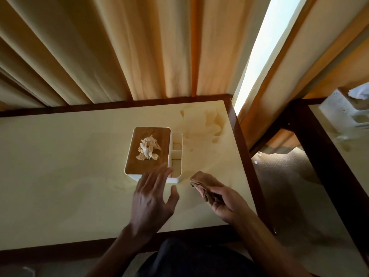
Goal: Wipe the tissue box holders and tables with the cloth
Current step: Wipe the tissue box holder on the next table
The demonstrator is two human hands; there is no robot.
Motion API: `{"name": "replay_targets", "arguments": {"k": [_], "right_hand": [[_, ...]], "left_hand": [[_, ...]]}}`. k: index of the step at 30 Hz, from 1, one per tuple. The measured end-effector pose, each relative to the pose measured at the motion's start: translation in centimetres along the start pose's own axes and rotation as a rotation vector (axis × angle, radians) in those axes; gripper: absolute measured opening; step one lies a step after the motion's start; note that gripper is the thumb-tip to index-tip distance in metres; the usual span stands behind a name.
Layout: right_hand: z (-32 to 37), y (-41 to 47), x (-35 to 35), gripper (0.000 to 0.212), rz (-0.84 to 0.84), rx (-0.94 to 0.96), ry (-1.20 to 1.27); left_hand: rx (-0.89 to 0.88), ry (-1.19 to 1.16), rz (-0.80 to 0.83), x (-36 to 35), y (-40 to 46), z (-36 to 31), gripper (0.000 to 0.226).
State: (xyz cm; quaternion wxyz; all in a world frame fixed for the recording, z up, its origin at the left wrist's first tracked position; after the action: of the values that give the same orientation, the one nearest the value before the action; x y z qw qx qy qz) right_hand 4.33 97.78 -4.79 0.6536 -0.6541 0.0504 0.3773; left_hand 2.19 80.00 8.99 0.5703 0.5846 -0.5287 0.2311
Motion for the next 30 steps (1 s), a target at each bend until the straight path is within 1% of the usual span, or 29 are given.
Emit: {"name": "replay_targets", "arguments": {"k": [2,4,8,9,11,14,16,17,19,20,21,23,24,25,27,28,30], "right_hand": [[0.0,0.2,-0.1,0.042,0.026,-0.056,-0.029],[-0.1,0.4,-0.6,0.036,0.074,-0.108,-0.048],[0.8,0.5,-1.7,0.029,0.136,-0.148,-0.092],[1.2,0.7,-1.8,0.027,0.141,-0.147,-0.137],[2.6,0.9,-1.8,0.023,0.094,-0.059,-0.381],[6.0,1.3,-1.8,0.02,0.019,0.231,-0.805],[7.3,1.3,-1.9,0.022,0.026,0.304,-0.911],[7.5,1.3,-1.9,0.022,0.052,0.294,-0.912],[7.5,1.0,-1.9,0.02,0.133,0.23,-0.787],[7.2,0.8,-1.8,0.018,0.169,0.184,-0.672],[7.0,0.6,-1.6,0.019,0.187,0.144,-0.568],[6.8,0.6,-0.6,0.021,0.17,0.089,-0.46],[6.7,0.6,-0.2,0.023,0.158,0.067,-0.433],[6.5,0.4,0.1,0.025,0.15,0.049,-0.41],[6.2,0.2,0.4,0.03,0.135,0.026,-0.38],[6.2,0.1,0.4,0.03,0.131,0.02,-0.38],[6.0,0.1,0.5,0.027,0.122,0.02,-0.409]], "left_hand": [[-0.06,0.016,-0.053,0.2,1.9,-0.6,0.035],[-0.113,0.048,-0.069,0.2,3.8,-0.8,0.033],[-0.172,0.126,-0.018,-0.8,6.9,-0.6,0.031],[-0.18,0.126,-0.004,-1.2,7.2,-0.7,0.029],[-0.21,0.09,0.04,-2.2,7.2,-1.7,0.025],[-0.242,-0.003,0.196,-5.1,5.8,-4.2,0.024],[-0.182,-0.117,0.295,-6.9,4.6,-5.6,0.019],[-0.106,-0.175,0.331,-7.7,4.0,-5.9,0.016],[0.156,-0.271,0.419,-9.5,2.6,-5.3,0.017],[0.334,-0.328,0.492,-10.6,1.5,-4.7,0.018],[0.546,-0.437,0.589,-11.8,0.1,-4.1,0.02],[1.024,-0.806,0.83,-14.3,-3.8,-4.4,0.032],[1.211,-0.984,0.924,-15.1,-5.3,-5.3,0.043],[1.325,-1.111,0.991,-15.5,-6.3,-6.0,0.055],[1.423,-1.28,1.052,-16.2,-7.1,-6.9,0.074],[1.446,-1.343,1.046,-16.6,-7.2,-7.1,0.078],[1.482,-1.414,0.959,-16.9,-6.6,-7.1,0.072]]}}
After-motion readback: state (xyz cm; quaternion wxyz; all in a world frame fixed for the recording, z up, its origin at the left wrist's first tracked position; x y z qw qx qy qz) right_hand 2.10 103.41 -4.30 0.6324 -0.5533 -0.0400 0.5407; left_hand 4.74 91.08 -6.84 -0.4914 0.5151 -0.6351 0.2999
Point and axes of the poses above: each hand's wrist, its own y-axis towards the middle knuckle, its own x-axis out of the back of the hand, z = x × y, the point moved 9 cm from there along y, towards the middle knuckle, and after that the axes turned 14 degrees about y, right-handed, at the moved point
